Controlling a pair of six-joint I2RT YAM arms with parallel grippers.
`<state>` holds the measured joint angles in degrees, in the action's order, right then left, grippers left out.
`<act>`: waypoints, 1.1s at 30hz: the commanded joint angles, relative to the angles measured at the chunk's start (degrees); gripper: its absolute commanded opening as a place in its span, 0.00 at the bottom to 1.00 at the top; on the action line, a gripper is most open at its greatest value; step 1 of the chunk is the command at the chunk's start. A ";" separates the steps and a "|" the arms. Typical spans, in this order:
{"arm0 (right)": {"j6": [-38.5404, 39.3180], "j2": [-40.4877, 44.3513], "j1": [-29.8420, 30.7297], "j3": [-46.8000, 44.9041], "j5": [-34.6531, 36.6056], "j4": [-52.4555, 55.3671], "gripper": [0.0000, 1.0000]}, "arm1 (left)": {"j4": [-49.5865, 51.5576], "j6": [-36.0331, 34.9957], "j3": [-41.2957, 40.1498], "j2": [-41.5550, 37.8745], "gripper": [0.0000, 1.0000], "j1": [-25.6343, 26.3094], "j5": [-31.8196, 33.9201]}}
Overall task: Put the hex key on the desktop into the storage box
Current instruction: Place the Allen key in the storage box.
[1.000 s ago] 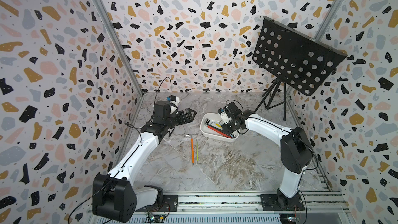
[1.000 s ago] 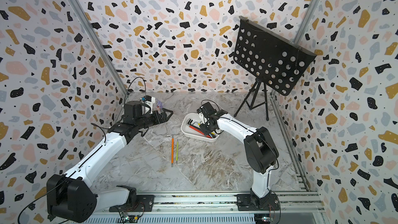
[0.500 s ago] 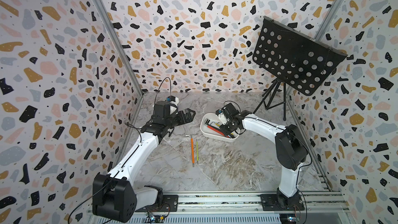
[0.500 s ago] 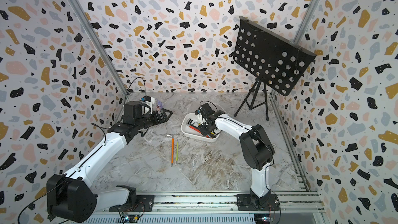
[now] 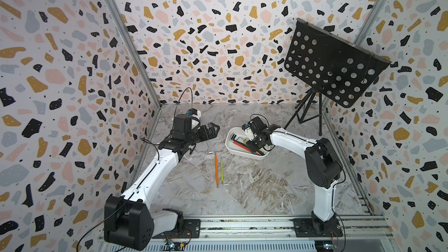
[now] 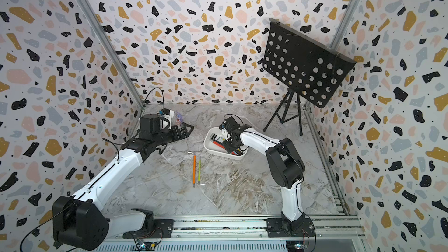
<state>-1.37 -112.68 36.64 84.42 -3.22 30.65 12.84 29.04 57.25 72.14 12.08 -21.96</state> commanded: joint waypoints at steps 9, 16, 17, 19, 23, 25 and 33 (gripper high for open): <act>-0.65 1.12 -0.23 1.96 0.10 0.72 0.18 | -0.01 -1.02 0.31 0.61 1.00 0.23 -0.26; -2.27 6.15 -0.13 0.73 -0.42 1.11 0.25 | 0.51 -1.56 0.31 -0.06 1.00 0.23 0.76; -2.73 7.43 -0.17 0.13 -1.07 1.15 0.26 | 0.53 -1.60 0.27 -0.28 1.00 0.23 1.05; -3.85 10.11 -0.11 -1.29 -2.99 0.92 0.27 | 0.76 -1.77 0.15 -0.83 1.00 0.23 1.77; -8.42 15.74 -0.17 -5.15 -8.73 -0.62 0.31 | 0.74 -1.03 -0.64 -1.81 1.00 0.23 2.77; -11.07 18.83 -0.08 -7.76 -9.54 -1.61 0.31 | 0.87 -0.44 -1.07 -2.09 1.00 0.23 2.82; -18.48 30.83 1.49 -18.81 -7.86 -5.35 0.34 | 4.53 0.58 -2.16 -3.31 1.00 0.14 2.46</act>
<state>-15.70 -84.75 37.32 66.98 -10.92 26.39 16.12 29.45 55.64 70.08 12.08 -19.97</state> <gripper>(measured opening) 0.336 0.997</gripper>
